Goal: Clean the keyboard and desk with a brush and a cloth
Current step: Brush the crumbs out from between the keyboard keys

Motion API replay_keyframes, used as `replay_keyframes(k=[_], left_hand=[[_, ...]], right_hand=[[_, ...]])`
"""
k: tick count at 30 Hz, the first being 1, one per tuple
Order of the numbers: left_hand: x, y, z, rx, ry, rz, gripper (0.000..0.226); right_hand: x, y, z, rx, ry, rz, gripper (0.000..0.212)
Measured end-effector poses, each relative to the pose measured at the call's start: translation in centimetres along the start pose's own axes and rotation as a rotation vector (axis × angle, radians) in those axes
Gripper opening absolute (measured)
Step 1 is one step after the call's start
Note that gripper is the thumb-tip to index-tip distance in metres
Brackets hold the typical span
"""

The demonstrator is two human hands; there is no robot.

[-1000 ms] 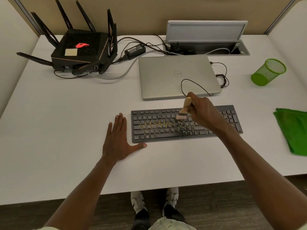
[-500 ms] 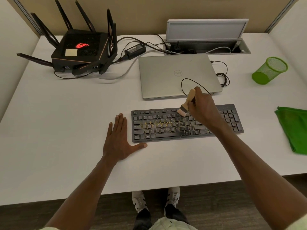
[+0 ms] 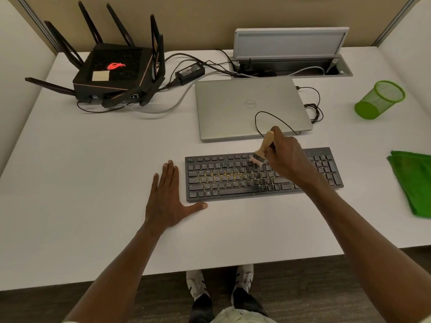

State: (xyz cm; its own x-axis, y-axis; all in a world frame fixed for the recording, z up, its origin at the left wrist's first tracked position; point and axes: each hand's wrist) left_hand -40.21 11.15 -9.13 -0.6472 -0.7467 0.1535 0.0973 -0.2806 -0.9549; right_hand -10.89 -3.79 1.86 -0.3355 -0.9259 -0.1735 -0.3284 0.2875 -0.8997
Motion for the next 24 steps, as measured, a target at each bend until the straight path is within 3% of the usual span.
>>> replay_keyframes(k=[4,9,15,21,24], left_hand=[[0.0,0.1,-0.1,0.001,-0.003,0.001,0.146],[0.1,0.1,-0.1,-0.005,-0.008,-0.011,0.146],[0.0,0.0,-0.1,-0.019,-0.009,-0.02,0.147],[0.0,0.1,-0.1,-0.009,-0.005,-0.014,0.146],[0.0,0.0,0.0,-0.016,-0.008,-0.026,0.146]], right_hand=[[0.4,-0.5,0.1,0.015,-0.018,-0.036,0.018],[-0.7,-1.0,-0.1,0.0,0.092,0.105,0.019],[0.3,-0.7,-0.3,0.056,0.042,-0.008,0.024],[-0.7,-1.3,0.0,0.043,0.09,0.087,0.019],[-0.3,-0.9,-0.1,0.052,0.089,0.053,0.021]])
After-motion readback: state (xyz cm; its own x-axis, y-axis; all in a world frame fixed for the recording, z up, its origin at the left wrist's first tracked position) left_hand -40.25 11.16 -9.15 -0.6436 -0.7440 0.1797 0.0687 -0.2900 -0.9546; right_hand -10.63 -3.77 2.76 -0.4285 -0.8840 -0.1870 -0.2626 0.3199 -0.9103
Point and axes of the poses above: each hand's wrist, its own x-axis away from the middle knuckle, its own y-axis out of the palm, z = x × y, and after that the axes turned 7 degrees about -y, right-handed
